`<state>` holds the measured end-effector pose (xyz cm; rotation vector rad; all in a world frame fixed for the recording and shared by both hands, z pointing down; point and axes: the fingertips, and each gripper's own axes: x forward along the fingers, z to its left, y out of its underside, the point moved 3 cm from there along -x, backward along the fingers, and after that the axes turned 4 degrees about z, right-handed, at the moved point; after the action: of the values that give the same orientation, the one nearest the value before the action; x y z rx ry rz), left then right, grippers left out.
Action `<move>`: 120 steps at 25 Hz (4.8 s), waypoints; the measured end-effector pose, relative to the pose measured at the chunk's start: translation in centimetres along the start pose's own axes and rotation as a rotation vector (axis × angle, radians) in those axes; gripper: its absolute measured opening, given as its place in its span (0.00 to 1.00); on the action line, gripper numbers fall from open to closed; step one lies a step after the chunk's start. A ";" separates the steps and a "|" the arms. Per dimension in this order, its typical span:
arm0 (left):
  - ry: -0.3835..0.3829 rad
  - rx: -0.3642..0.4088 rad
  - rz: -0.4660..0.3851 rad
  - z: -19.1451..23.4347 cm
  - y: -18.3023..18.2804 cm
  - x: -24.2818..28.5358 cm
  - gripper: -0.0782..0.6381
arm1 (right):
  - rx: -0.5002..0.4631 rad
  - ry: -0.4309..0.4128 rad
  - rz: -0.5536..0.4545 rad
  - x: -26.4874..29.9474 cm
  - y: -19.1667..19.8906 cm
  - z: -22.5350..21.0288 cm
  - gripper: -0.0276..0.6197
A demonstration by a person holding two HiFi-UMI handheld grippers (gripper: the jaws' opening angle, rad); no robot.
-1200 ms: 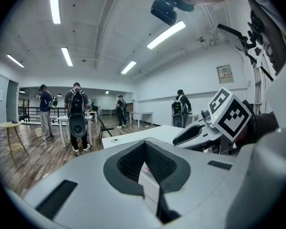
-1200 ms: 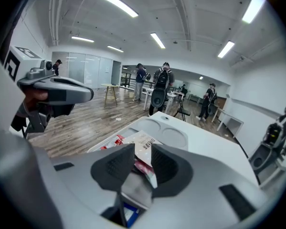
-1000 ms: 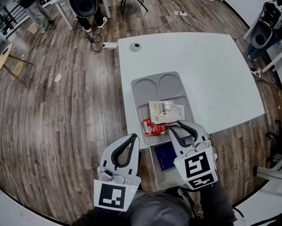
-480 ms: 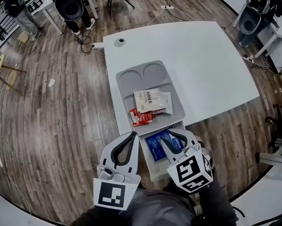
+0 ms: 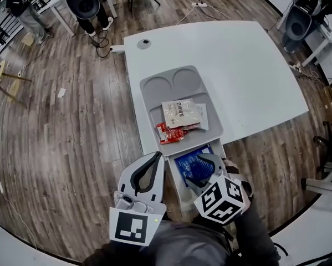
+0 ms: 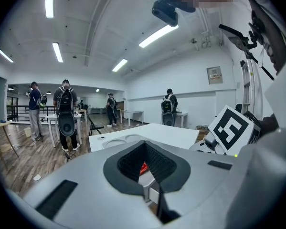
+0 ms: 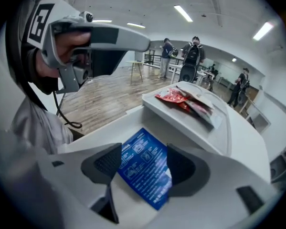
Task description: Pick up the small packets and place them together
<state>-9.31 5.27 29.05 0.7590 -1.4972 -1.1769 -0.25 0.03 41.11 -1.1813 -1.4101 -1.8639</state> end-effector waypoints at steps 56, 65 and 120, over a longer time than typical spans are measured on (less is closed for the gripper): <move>-0.026 0.000 -0.069 -0.4 -2.0 -1.6 0.11 | -0.055 -0.053 -0.031 -5.6 -2.4 2.2 0.05; -0.041 0.030 -0.111 -2.0 -3.6 -3.0 0.11 | -0.097 -0.001 -0.086 -8.2 -3.4 1.7 0.05; -0.168 -0.080 -0.025 3.9 1.4 -1.7 0.11 | -0.342 -0.231 0.128 2.9 -0.2 3.0 0.56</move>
<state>-12.47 8.36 29.89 0.6395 -1.5717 -1.3387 -0.84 3.24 43.79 -1.6581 -1.1220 -1.9792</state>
